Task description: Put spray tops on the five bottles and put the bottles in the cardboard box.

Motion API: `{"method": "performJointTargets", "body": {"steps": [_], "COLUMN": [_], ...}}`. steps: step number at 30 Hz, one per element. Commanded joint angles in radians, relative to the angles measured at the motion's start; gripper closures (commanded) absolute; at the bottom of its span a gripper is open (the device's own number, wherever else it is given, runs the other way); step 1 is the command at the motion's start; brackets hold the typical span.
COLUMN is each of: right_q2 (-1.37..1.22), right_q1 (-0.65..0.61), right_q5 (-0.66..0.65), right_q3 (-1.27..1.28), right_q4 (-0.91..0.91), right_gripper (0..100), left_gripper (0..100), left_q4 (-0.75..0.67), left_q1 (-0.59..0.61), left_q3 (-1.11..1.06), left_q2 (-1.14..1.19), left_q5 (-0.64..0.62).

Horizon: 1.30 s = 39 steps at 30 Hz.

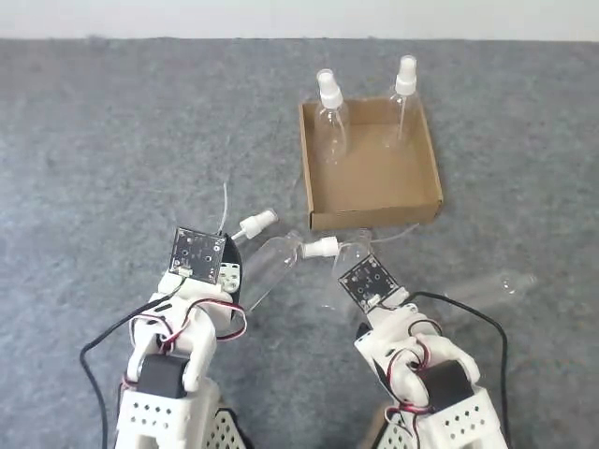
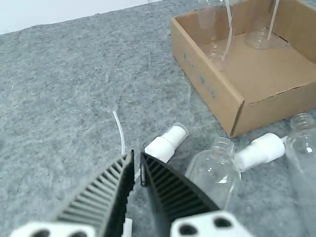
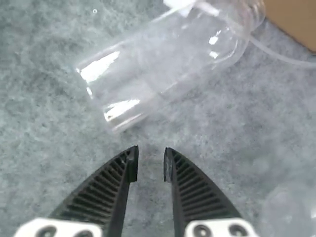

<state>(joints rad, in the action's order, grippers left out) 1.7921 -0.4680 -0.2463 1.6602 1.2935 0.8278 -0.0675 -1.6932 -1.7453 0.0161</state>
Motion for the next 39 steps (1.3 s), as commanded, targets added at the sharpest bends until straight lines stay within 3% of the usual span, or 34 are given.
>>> {"method": "performJointTargets", "body": {"steps": [1, 5, 9, 14, 24, 30, 39], "right_q2": [0.022, 0.022, 0.012, -0.062, -0.800, -1.216, -1.639], "right_q1": [0.061, 0.170, 0.283, 0.326, 0.460, 0.529, 0.688], "right_q5": [-0.124, -0.135, -0.040, 0.002, 0.275, 0.505, 0.770], "right_q3": [-0.020, -0.112, -0.267, -0.396, -0.795, -1.046, -1.309], "right_q4": [-0.091, -0.107, -0.104, -0.104, -0.088, 0.047, 0.171], "right_gripper": [93.9, 93.9, 93.9, 91.1, 84.7, 66.9, 70.1], "left_gripper": [99, 99, 99, 99, 99, 99, 99], "left_q4": [0.005, 0.005, 0.005, 0.005, 0.008, 0.008, 0.005], "left_q1": [0.002, 0.002, 0.002, -0.003, 0.002, 0.002, 0.002], "left_q3": [0.004, 0.004, 0.004, 0.004, 0.004, 0.004, 0.004], "left_q2": [0.005, 0.005, 0.005, 0.005, 0.005, 0.005, 0.005], "left_q5": [0.008, 0.008, 0.008, 0.008, 0.008, 0.008, 0.008]}}
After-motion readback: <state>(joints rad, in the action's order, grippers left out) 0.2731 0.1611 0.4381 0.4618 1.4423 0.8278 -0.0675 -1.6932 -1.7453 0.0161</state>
